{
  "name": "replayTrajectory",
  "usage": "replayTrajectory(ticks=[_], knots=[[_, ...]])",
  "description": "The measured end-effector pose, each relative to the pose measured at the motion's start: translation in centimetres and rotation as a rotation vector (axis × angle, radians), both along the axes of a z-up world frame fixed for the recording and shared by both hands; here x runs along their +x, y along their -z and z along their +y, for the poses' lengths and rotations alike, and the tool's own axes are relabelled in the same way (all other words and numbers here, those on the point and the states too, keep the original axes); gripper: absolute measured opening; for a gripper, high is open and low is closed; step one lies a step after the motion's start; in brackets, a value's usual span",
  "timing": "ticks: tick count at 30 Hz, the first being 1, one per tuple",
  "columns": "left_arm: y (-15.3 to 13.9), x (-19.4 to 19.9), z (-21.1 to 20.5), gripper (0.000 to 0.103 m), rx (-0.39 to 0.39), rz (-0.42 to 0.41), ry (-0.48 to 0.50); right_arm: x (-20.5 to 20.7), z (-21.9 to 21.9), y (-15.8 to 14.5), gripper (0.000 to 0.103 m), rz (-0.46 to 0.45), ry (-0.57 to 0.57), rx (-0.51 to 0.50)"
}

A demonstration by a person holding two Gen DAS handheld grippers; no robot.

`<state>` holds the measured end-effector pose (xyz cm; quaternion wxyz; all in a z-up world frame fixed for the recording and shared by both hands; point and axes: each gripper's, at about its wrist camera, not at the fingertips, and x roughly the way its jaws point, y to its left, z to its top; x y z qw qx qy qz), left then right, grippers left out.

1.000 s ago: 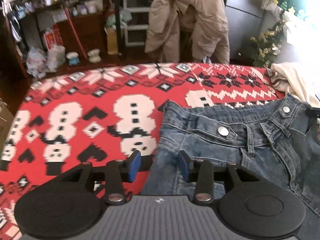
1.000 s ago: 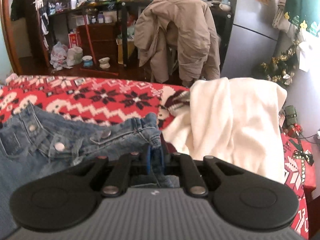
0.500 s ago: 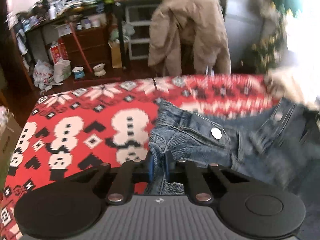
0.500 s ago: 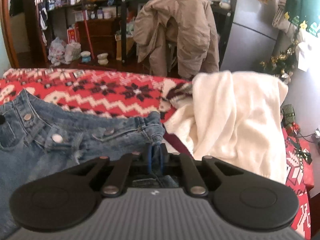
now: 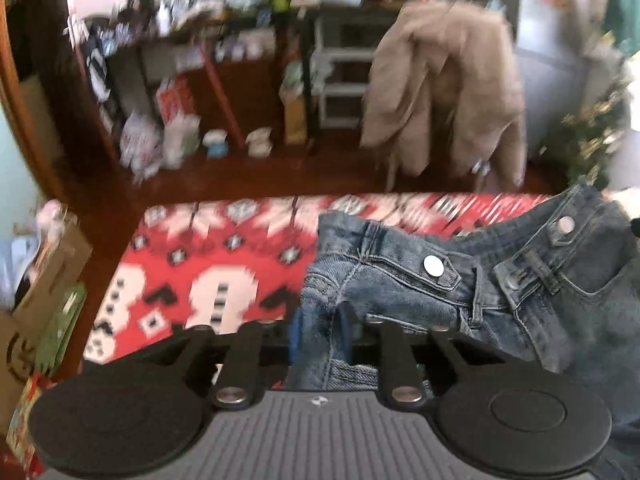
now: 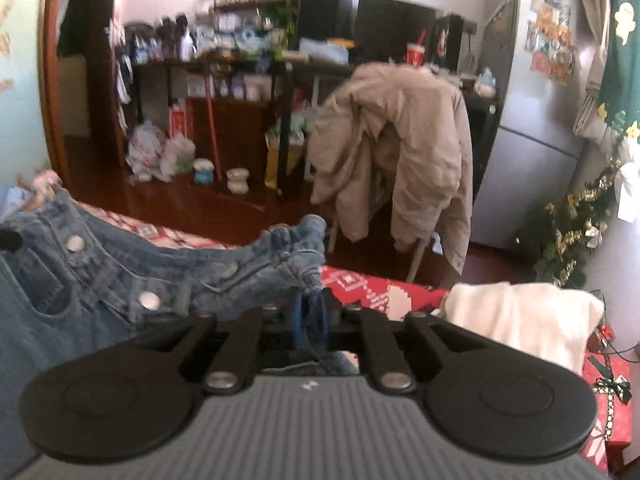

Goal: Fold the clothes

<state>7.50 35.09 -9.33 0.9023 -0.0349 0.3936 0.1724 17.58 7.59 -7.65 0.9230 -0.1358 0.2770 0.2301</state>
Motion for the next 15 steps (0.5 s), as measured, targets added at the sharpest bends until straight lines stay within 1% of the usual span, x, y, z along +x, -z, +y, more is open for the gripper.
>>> replayTrajectory(ticks=[1,2,4,6,10,13,15], knots=[[0.4,0.1,0.0,0.025,0.019,0.007,-0.014,0.5,0.4,0.9,0.028,-0.003,0.019,-0.027],[0.5,-0.1,0.1,0.033,0.016,0.002,-0.009,0.9,0.7,1.8,0.030,0.001,0.035,-0.052],[0.8,-0.6,0.1,0.041,0.010,-0.007,0.002,1.2,0.2,2.9,0.030,0.032,0.042,-0.048],[0.9,-1.1,0.1,0.041,0.003,-0.006,0.009,1.1,-0.7,3.6,0.030,0.064,0.042,-0.024],[0.5,-3.3,-0.7,0.041,-0.021,-0.007,0.019,-0.5,-3.0,4.0,0.030,0.087,0.044,-0.007],[-0.5,-5.5,-2.2,0.041,-0.047,-0.025,0.039,-2.9,-4.8,3.7,0.030,0.089,0.039,-0.017],[-1.2,-6.9,-3.7,0.043,-0.054,-0.038,0.057,-4.8,-5.9,3.2,0.030,0.089,0.034,-0.022]])
